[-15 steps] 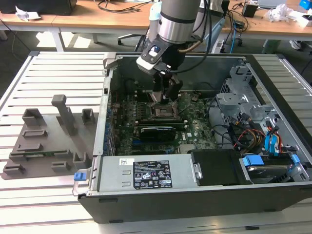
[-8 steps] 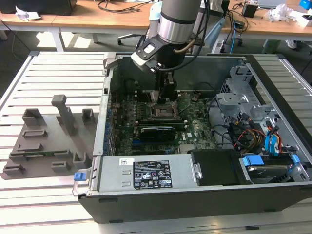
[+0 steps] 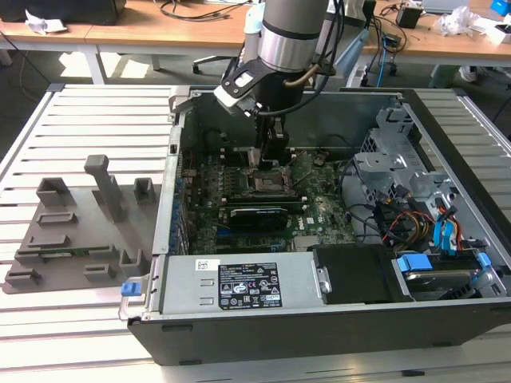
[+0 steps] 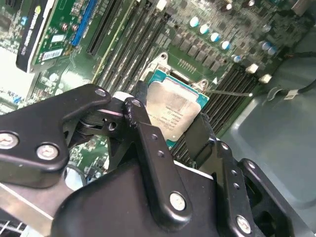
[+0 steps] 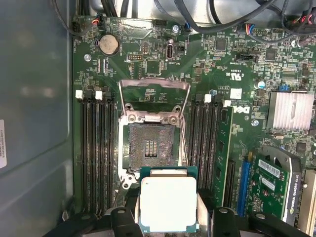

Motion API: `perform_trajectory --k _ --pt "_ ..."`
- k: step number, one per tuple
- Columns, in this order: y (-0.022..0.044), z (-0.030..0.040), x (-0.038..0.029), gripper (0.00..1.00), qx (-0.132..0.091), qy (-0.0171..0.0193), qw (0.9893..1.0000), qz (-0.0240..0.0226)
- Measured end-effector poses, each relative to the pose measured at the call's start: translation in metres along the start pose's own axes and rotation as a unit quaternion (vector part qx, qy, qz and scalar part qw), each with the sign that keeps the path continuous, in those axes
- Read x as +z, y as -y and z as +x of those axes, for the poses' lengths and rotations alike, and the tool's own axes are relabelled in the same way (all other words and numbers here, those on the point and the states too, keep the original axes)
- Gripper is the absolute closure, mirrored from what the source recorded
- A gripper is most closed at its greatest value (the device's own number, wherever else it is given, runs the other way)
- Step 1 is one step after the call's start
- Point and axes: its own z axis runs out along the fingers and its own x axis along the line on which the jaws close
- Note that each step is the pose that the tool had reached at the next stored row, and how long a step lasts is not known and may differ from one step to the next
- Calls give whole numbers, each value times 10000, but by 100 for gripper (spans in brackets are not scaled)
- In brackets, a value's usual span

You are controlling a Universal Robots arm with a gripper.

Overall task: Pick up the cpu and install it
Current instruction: 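Place the cpu into insertion slot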

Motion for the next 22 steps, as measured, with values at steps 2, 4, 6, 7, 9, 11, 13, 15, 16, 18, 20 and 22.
perform_trajectory --k 2,4,6,7,9,11,13,15,16,18,20,22 --pt "2 0 2 45 7 18 9999 -160" --pt "4 0 4 45 15 27 9995 -316" --pt "4 1 7 45 18 29 9992 -406" --pt "4 1 7 45 18 29 9992 -409" --pt "4 0 5 45 18 30 9991 -413" --pt "4 1 6 45 18 29 9991 -413" --pt "4 1 5 45 18 29 9991 -413" --pt "4 3 7 45 19 29 9991 -413" --pt "4 3 9 45 19 29 9991 -413" --pt "3 3 15 45 19 28 9991 -413" --pt "3 3 18 45 18 29 9991 -413" --pt "2 3 26 45 18 27 9991 -414"
